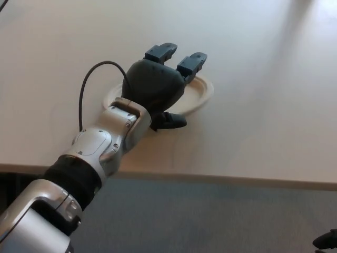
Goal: A person passes a plate to the robot and the robot grabs it with its left hand and places it at the centre of the table infront of it
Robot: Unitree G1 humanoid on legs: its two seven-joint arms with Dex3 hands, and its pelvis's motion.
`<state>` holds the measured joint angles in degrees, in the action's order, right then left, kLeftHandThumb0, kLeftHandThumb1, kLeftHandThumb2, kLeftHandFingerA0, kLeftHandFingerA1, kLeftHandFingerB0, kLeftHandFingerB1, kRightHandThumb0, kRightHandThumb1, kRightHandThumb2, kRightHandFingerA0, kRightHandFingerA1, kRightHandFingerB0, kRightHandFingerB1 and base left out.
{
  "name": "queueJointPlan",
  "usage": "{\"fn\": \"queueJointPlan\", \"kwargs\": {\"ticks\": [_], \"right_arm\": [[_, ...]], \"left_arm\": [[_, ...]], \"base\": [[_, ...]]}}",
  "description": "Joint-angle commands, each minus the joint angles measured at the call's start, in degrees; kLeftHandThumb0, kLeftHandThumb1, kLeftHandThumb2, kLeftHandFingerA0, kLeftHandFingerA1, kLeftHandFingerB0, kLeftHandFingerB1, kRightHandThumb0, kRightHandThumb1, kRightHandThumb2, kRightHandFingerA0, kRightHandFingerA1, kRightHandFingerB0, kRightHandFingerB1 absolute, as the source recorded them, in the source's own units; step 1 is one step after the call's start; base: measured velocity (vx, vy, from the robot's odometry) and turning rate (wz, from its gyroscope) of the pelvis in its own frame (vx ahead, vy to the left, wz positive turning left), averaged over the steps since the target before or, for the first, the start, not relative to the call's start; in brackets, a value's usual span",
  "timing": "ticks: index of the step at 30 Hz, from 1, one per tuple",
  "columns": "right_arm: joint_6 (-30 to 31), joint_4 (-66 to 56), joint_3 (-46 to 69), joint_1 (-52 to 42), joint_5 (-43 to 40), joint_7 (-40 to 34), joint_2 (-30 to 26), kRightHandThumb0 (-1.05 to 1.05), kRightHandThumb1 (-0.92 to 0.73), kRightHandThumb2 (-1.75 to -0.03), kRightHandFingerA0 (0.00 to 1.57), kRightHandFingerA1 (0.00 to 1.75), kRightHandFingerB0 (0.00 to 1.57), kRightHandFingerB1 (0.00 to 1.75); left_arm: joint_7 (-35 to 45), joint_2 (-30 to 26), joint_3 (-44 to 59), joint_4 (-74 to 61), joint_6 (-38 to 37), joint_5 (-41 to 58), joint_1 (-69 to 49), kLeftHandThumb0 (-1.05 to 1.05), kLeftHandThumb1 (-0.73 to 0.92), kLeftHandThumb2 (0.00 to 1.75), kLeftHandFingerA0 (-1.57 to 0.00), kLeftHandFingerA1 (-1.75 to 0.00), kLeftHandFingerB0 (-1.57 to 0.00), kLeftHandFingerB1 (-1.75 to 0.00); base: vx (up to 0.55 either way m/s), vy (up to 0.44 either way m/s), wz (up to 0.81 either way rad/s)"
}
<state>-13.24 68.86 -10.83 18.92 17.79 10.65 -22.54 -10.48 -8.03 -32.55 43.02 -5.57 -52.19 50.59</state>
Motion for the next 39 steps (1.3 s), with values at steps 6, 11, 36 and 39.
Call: {"fn": "queueJointPlan", "kwargs": {"ticks": [6, 11, 36, 39], "right_arm": [[1.2, -0.4, 0.1, 1.2, 0.1, 0.2, -1.5, -0.75, -0.85, -0.63, 0.4, 0.58, 0.37, 0.46], [1.1, -0.4, -0.6, 2.4, 0.9, 0.1, -1.6, -0.75, -0.87, -0.64, 0.42, 0.6, 0.38, 0.48], [1.4, 1.9, -1.7, 0.2, 1.1, 0.4, 0.2, -0.75, -0.68, -1.1, 0.36, 0.63, 0.27, 0.54], [1.5, 2.2, -2.4, -0.2, 1.6, 0.1, 0.7, -0.73, -0.84, -0.65, 0.36, 0.57, 0.35, 0.47]], "left_arm": [[13.6, -1.0, 3.2, -7.2, 2.0, 7.1, -1.9, -0.88, 0.47, 0.92, 0.0, -0.05, 0.0, -0.03], [21.1, -0.6, 7.0, -16.4, 3.7, 13.4, -3.3, -0.77, 0.4, 0.87, 0.0, -0.08, 0.0, -0.1], [23.4, -14.0, 34.6, -76.3, -14.7, 35.2, -62.6, -0.75, 0.47, 0.86, -0.04, -0.23, -0.05, -0.2], [22.9, -15.0, 34.5, -73.8, -17.2, 34.0, -69.0, -0.77, 0.58, 0.59, -0.05, -0.27, -0.06, -0.24]], "base": [[0.0, 0.0, 0.0], [0.0, 0.0, 0.0], [0.0, 0.0, 0.0], [0.0, 0.0, 0.0]]}}
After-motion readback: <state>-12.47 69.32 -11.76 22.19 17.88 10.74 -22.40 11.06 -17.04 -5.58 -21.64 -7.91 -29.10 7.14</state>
